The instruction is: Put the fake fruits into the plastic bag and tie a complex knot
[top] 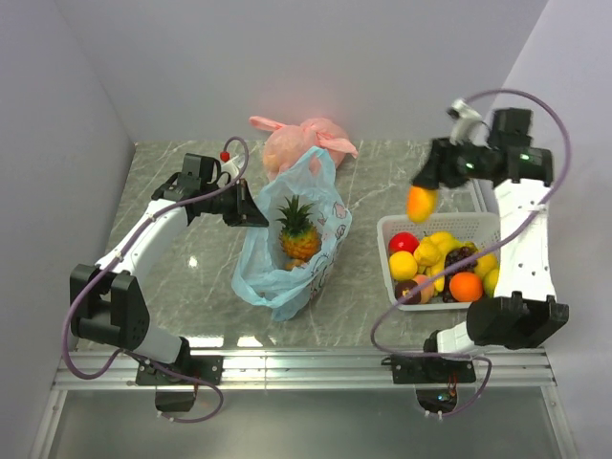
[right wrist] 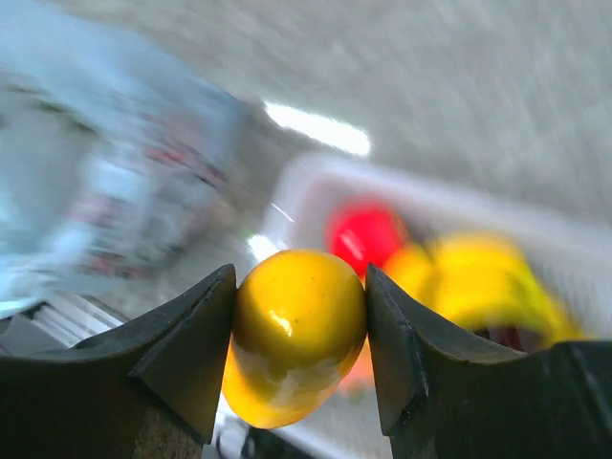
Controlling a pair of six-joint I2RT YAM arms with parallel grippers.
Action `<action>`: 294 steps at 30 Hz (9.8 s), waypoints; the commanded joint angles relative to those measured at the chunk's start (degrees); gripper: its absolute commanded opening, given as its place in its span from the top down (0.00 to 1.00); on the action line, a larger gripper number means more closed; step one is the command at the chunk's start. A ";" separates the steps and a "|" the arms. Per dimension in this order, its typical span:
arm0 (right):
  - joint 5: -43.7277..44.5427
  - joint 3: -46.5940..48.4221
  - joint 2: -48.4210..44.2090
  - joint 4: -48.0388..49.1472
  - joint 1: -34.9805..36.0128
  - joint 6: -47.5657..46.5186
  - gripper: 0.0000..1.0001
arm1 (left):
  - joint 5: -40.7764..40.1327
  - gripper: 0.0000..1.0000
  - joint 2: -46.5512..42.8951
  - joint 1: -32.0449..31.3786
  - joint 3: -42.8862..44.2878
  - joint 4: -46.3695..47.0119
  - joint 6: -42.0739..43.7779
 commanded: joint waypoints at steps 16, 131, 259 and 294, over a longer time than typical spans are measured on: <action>9.53 -8.64 0.50 40.30 49.71 13.81 0.02 | 0.94 0.99 1.25 -0.21 2.63 -1.32 2.46; 3.90 -34.22 -20.85 -14.89 5.75 -37.43 0.03 | 1.38 0.99 0.81 -0.04 0.44 -4.66 5.89; 29.93 -19.22 4.45 -13.74 -26.58 -37.34 0.39 | 0.15 1.00 1.60 0.31 2.55 -8.88 10.90; 15.95 -4.79 1.73 33.79 52.81 -0.17 0.00 | 0.33 0.97 4.32 0.93 7.91 -13.54 16.08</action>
